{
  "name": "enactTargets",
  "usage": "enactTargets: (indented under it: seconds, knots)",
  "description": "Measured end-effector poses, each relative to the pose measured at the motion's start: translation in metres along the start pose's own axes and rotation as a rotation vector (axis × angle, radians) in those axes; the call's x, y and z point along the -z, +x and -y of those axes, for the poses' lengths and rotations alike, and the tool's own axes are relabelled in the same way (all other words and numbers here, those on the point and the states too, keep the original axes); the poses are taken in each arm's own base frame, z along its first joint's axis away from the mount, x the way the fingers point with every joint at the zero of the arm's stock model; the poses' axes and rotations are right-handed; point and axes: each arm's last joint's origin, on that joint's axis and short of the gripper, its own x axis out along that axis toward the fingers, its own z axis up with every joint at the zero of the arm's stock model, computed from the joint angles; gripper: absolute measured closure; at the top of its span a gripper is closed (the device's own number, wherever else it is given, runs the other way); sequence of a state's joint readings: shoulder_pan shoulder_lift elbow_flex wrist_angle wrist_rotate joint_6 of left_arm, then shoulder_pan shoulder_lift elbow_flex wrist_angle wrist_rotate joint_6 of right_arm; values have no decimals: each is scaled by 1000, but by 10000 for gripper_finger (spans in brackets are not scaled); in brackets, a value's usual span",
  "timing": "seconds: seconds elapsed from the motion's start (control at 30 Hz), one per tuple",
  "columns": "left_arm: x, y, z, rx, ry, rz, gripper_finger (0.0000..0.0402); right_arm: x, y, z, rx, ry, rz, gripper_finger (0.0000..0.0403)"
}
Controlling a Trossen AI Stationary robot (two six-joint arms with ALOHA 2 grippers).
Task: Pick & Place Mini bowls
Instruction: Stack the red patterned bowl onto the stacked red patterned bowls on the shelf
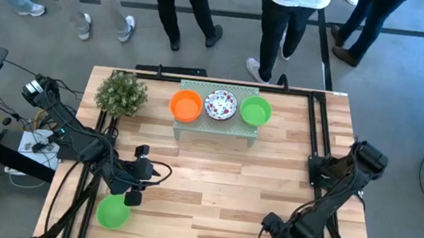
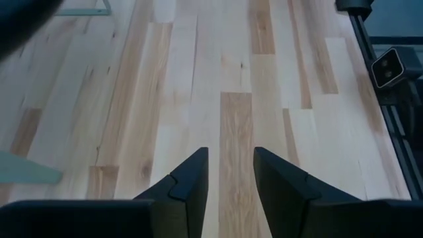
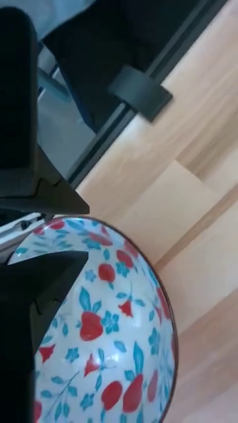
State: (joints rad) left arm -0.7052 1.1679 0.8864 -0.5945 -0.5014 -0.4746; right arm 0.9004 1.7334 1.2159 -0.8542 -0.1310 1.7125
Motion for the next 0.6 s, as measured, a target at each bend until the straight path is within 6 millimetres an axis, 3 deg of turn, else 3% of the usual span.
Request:
enactTargets:
  seconds: [0.6]
  knots:
    - [-3, 0, 1, 13, -15, 25, 279, -8, 21, 3, 137, 8, 9, 308]
